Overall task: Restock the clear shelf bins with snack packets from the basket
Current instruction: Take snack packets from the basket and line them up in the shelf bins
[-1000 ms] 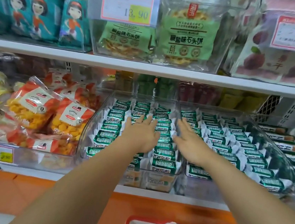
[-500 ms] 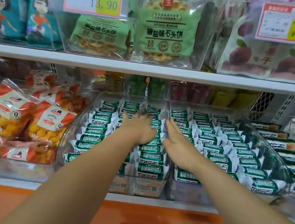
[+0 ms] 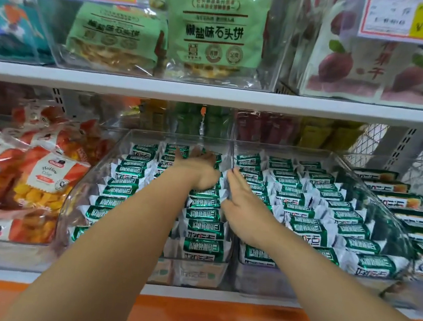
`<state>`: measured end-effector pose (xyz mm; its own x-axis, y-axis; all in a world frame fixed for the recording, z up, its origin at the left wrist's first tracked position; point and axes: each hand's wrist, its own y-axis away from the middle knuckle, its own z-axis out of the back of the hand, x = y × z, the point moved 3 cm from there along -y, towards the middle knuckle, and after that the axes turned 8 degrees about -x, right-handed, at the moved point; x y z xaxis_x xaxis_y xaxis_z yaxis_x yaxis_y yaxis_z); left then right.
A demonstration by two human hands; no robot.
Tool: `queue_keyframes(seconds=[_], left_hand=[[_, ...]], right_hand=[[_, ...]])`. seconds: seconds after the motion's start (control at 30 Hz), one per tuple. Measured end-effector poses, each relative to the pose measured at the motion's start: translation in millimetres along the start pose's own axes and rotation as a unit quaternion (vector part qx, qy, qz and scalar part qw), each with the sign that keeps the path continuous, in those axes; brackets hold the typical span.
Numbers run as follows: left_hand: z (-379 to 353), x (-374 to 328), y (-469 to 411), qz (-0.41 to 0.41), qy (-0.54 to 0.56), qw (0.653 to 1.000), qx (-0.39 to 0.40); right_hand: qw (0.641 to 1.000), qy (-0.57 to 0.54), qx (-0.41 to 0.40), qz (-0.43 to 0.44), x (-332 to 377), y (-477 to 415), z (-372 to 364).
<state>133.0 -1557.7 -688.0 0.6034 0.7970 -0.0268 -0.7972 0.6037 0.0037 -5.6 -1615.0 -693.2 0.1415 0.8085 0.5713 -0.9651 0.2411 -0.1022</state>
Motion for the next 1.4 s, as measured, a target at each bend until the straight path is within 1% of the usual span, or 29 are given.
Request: queue_keyframes(seconds=[0.1,0.23,0.4,0.53,0.63,0.7,0.83,0.97,1.1,1.13,1.2,1.27,1.33,1.4], left_hand=[[-5.9,-1.7,-4.0,-0.021,-0.007,1.0,0.005],[0.5,0.9,-4.1,-0.059,-0.039,0.997,-0.024],[-1.7,7.6,-10.3,-0.026,-0.027,0.999,-0.014],[-1.2,6.5,-5.6,-0.031,-0.022,0.999,-0.006],[3.8,12.4,10.4,-0.026,0.029,0.999,-0.038],[3.5,22.3,31.4,-0.008,0.046,0.997,-0.056],[-7.0,46.6,73.8,0.048,0.028,0.998,0.0],[-11.6,51.8,78.8,0.052,-0.007,0.998,0.02],[-6.3,54.4,77.0,0.04,-0.006,0.999,0.035],[-3.9,56.3,77.7,0.034,0.003,0.999,0.028],[1.2,60.1,77.4,0.022,0.016,1.0,-0.011],[5.8,61.6,71.3,0.012,0.006,0.999,-0.043],[7.0,61.0,61.1,0.012,-0.007,0.999,-0.039],[4.8,61.3,52.4,0.027,-0.015,0.999,-0.017]], right_hand=[[1.0,0.005,0.001,0.003,-0.5,-0.5,-0.2],[1.0,0.001,0.002,0.007,-1.7,-0.1,-1.1],[1.0,-0.01,0.0,0.006,-2.8,-0.5,-0.7],[1.0,-0.016,0.001,0.005,-3.2,0.6,-0.1],[1.0,-0.013,-0.003,0.003,-1.0,3.3,2.0],[1.0,-0.012,-0.006,0.001,0.1,3.7,2.9],[1.0,-0.016,-0.013,-0.013,3.4,4.6,2.7],[1.0,-0.022,-0.012,-0.016,5.0,7.3,1.8],[1.0,-0.015,-0.014,-0.015,7.9,8.3,2.5],[1.0,-0.011,-0.015,-0.015,8.5,8.3,2.5],[1.0,-0.006,-0.016,-0.013,9.3,8.6,2.4],[1.0,-0.005,-0.018,-0.008,9.7,8.1,1.7],[1.0,-0.009,-0.017,-0.007,8.2,6.2,1.1],[1.0,-0.013,-0.016,-0.009,5.9,4.2,0.5]])
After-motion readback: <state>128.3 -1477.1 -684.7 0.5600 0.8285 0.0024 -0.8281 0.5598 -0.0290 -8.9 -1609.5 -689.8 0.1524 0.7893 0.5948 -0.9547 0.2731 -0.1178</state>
